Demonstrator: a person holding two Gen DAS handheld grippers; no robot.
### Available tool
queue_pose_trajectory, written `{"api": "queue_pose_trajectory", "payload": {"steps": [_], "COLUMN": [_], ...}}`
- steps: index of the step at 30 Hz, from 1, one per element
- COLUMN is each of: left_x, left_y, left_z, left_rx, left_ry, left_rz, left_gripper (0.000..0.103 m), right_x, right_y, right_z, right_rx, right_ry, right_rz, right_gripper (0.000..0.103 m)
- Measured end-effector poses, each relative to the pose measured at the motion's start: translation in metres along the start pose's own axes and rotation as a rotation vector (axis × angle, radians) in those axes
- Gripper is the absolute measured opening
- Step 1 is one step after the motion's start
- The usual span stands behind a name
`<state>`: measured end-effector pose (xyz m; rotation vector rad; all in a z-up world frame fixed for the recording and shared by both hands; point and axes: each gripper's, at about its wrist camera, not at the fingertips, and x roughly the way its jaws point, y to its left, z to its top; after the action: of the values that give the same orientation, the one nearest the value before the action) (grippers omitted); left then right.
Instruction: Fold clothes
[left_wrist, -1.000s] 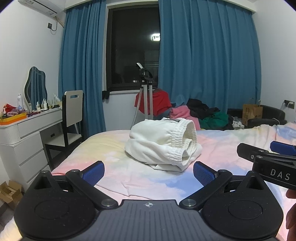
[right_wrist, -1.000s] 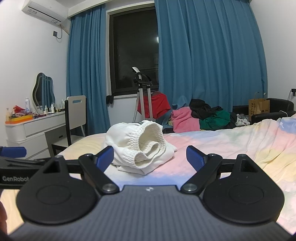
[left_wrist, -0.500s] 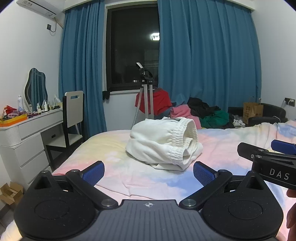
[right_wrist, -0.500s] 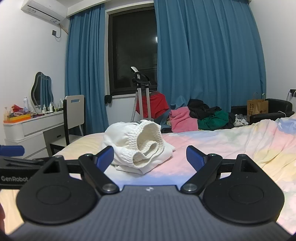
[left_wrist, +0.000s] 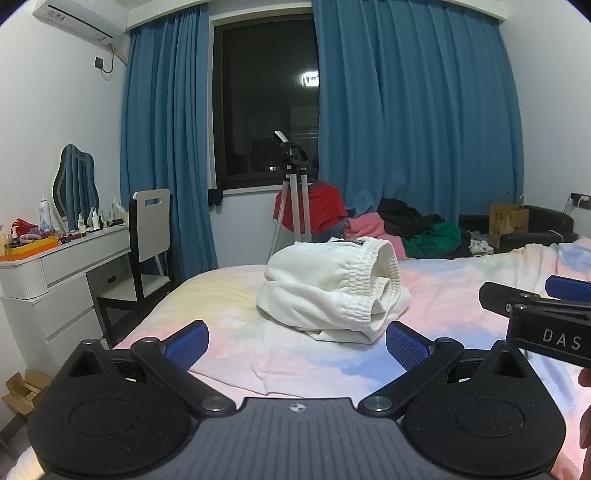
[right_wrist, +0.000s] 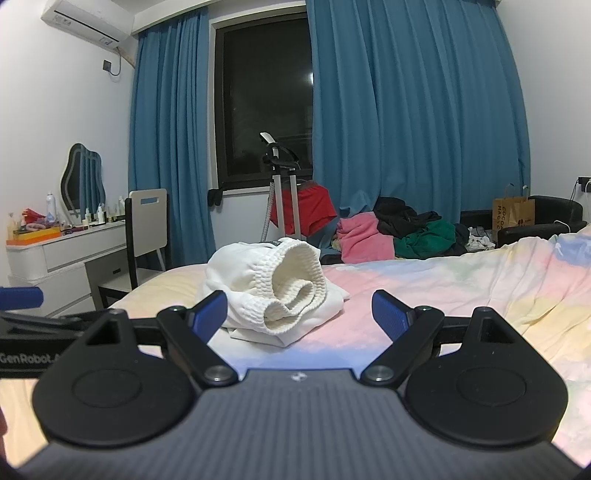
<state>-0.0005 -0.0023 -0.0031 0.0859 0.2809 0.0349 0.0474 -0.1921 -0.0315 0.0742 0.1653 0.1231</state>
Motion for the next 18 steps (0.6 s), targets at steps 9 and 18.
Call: {"api": "queue_pose_trajectory", "payload": {"steps": [9, 18], "left_x": [0.005, 0.014], "left_y": [0.001, 0.005], "left_z": [-0.005, -0.013], "left_rx": [-0.013, -0.038], "left_ry": [0.014, 0.046], "left_rz": [0.002, 0.009], "left_gripper": [0.103, 0.103], "right_x": [-0.002, -0.004], "right_y": [-0.004, -0.007], "right_z": [0.000, 0.003], "right_rx": [0.024, 0.045], "right_ry": [-0.003, -0.004], "right_rz": [0.000, -0.003], "right_gripper": [0.087, 0.087]}}
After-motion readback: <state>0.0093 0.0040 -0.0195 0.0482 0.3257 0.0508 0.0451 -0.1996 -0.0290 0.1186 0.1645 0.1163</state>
